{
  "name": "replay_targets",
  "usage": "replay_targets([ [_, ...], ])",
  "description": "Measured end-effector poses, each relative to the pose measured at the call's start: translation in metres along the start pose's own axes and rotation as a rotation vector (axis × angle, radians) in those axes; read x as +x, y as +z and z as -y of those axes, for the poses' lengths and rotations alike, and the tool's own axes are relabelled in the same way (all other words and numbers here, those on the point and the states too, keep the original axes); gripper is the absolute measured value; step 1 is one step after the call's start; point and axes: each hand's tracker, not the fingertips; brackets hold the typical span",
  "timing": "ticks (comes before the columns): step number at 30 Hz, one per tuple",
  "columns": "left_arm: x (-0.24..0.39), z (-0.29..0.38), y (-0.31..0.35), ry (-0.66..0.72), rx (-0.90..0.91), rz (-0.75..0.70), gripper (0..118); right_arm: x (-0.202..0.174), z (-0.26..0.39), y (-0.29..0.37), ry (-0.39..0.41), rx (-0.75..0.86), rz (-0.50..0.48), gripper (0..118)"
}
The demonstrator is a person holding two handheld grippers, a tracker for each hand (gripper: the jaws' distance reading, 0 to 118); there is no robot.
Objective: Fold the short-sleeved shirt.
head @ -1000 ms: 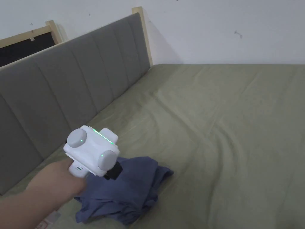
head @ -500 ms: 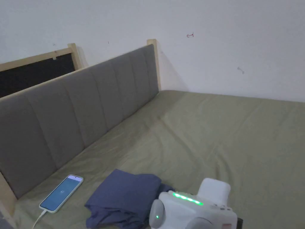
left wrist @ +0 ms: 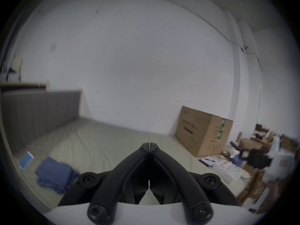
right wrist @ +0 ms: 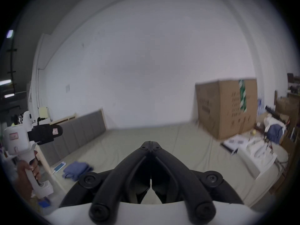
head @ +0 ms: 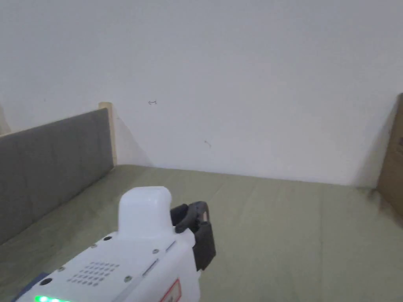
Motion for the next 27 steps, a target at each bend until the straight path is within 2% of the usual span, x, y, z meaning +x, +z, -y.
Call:
replay_targets([
  [4, 0.028, 0.016, 0.023, -0.218, 0.162, -0.216, 0, -0.009, 0.007, 0.023, 0.098, 0.226, 0.038, 0],
  [6, 0.026, 0.030, 0.028, -0.214, 0.191, -0.173, 0, -0.015, 0.018, 0.031, 0.133, 0.297, 0.087, 0],
  [8, 0.022, 0.048, 0.030, -0.214, 0.201, -0.167, 0, -0.014, 0.042, 0.030, 0.201, 0.344, 0.172, 0],
  [10, 0.018, 0.066, 0.034, -0.250, 0.230, -0.242, 0, -0.016, 0.063, 0.022, 0.249, 0.321, 0.182, 0],
  [11, 0.016, 0.073, 0.037, -0.253, 0.234, -0.240, 0, -0.015, 0.068, 0.020, 0.248, 0.264, 0.232, 0],
  [13, 0.017, 0.083, 0.038, -0.267, 0.216, -0.241, 0, -0.011, 0.076, 0.015, 0.179, 0.199, 0.198, 0],
  [14, 0.017, 0.087, 0.037, -0.278, 0.193, -0.239, 0, -0.011, 0.079, 0.016, 0.172, 0.203, 0.221, 0],
  [16, 0.018, 0.091, 0.035, -0.283, 0.157, -0.231, 0, -0.014, 0.081, 0.020, 0.176, 0.216, 0.249, 0],
  [25, 0.020, 0.083, 0.036, -0.275, 0.156, -0.219, 0, -0.016, 0.081, 0.029, 0.185, 0.202, 0.252, 0],
  [26, 0.020, 0.082, 0.036, -0.280, 0.162, -0.219, 5, -0.016, 0.082, 0.029, 0.196, 0.197, 0.249, 8],
  [27, 0.019, 0.081, 0.037, -0.284, 0.168, -0.218, 14, -0.016, 0.083, 0.028, 0.210, 0.191, 0.247, 21],
])
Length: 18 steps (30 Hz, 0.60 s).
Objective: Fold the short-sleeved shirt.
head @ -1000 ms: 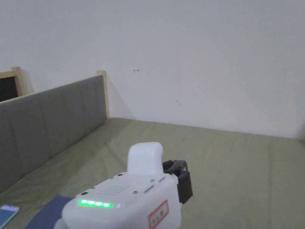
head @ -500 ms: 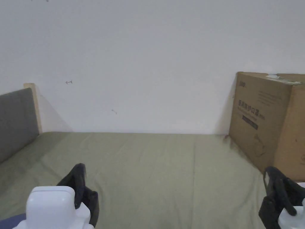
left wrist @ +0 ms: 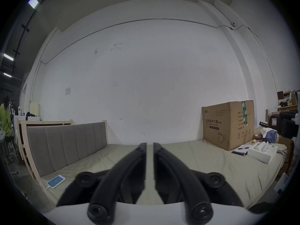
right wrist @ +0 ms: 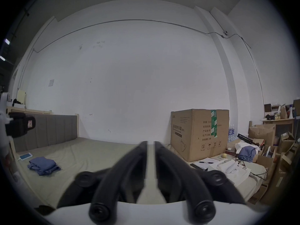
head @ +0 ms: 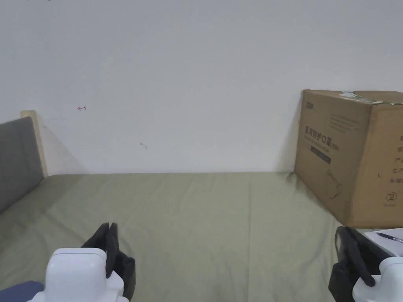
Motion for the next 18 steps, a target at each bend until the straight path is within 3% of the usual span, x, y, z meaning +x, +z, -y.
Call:
replay_targets([
  [1, -0.001, 0.000, 0.000, -0.001, 0.005, 0.003, 30, -0.002, 0.000, 0.001, 0.012, -0.002, -0.005, 33],
  [3, -0.001, -0.003, 0.002, 0.001, 0.011, 0.006, 88, -0.005, 0.001, 0.000, 0.025, -0.006, -0.012, 57],
  [4, -0.002, -0.003, 0.001, 0.002, 0.009, 0.010, 105, -0.006, 0.001, 0.000, 0.029, -0.008, -0.012, 71],
  [5, -0.002, -0.002, 0.001, 0.003, 0.003, 0.014, 116, -0.008, 0.001, 0.001, 0.033, -0.009, -0.011, 95],
  [8, 0.000, -0.001, 0.002, -0.017, 0.002, 0.012, 118, -0.008, 0.001, -0.001, 0.027, -0.022, -0.014, 117],
  [18, -0.003, 0.000, -0.001, 0.031, -0.058, 0.031, 118, -0.012, 0.001, 0.002, 0.042, -0.019, -0.002, 118],
])
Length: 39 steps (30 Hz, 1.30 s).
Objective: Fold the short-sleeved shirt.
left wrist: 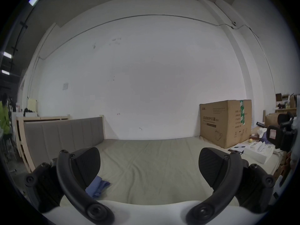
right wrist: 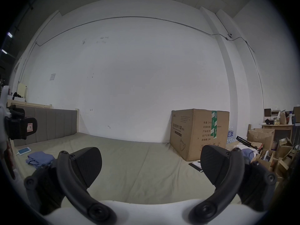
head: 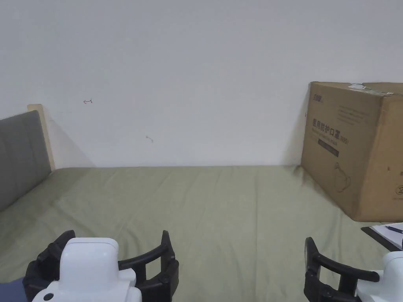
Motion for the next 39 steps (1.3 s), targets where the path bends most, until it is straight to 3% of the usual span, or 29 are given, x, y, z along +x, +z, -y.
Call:
replay_targets([
  [4, -0.006, 0.000, -0.002, 0.072, -0.032, 0.065, 118, 0.000, 0.001, -0.001, -0.008, -0.008, 0.009, 118],
  [9, 0.002, 0.004, -0.010, 0.009, -0.074, -0.060, 118, 0.000, 0.003, -0.003, -0.009, -0.030, 0.016, 118],
  [18, 0.004, 0.007, -0.013, -0.005, -0.086, -0.075, 118, 0.003, 0.006, -0.004, -0.018, -0.051, 0.023, 118],
  [24, -0.004, 0.003, -0.011, 0.105, -0.097, 0.001, 118, 0.004, 0.006, -0.006, -0.025, -0.064, 0.026, 118],
  [39, 0.006, 0.001, -0.016, 0.102, -0.152, 0.070, 118, -0.002, 0.008, -0.015, -0.034, -0.099, 0.004, 118],
])
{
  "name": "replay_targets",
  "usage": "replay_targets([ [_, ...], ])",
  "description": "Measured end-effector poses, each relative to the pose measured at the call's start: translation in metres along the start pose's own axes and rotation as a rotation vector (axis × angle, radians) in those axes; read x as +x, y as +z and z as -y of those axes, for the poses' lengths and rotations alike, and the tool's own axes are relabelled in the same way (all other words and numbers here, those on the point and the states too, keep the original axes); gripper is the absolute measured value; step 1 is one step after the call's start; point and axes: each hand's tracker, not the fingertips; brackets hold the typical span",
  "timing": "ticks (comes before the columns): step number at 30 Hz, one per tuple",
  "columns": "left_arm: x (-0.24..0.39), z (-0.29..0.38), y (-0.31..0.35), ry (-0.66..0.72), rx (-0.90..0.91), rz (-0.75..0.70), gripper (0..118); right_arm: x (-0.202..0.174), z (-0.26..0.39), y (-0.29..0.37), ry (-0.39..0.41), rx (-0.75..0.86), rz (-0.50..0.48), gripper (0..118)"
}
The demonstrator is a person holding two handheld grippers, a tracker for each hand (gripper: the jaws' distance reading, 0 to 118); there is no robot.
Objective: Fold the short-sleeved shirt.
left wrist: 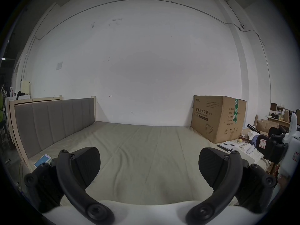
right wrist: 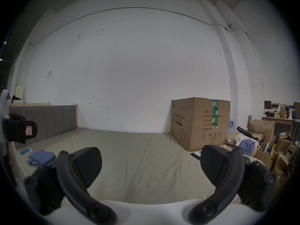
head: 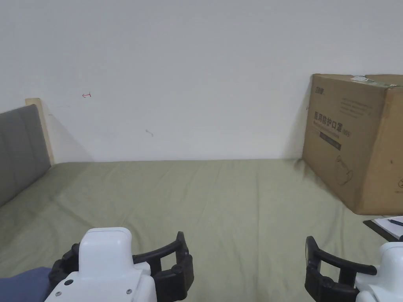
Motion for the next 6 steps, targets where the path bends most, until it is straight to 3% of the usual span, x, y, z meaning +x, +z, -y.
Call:
replay_targets([
  [6, 0.0044, -0.0005, -0.0039, -0.024, -0.002, -0.052, 118, -0.0010, -0.0019, -0.0008, 0.010, 0.008, -0.004, 118],
])
